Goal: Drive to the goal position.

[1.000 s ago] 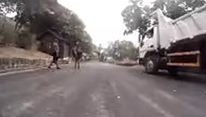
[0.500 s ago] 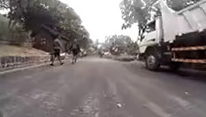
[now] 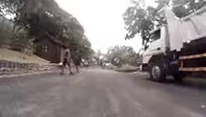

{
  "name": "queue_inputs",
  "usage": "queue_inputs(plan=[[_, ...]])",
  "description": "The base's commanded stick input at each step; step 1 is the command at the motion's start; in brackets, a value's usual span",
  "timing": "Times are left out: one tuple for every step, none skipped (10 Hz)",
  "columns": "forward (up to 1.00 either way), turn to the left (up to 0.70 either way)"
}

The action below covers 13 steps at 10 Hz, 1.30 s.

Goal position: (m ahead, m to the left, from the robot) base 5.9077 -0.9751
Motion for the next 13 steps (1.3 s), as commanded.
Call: queue_inputs(plan=[[1.0,0.0],[1.0,0.0],[1.0,0.0],[1.0,0.0],[1.0,0.0],[1.0,0.0],[1.0,0.0],[1.0,0.0],[1.0,0.0],[1.0,0.0],[1.0,0.0],[1.0,0.0],[1.0,0.0]])
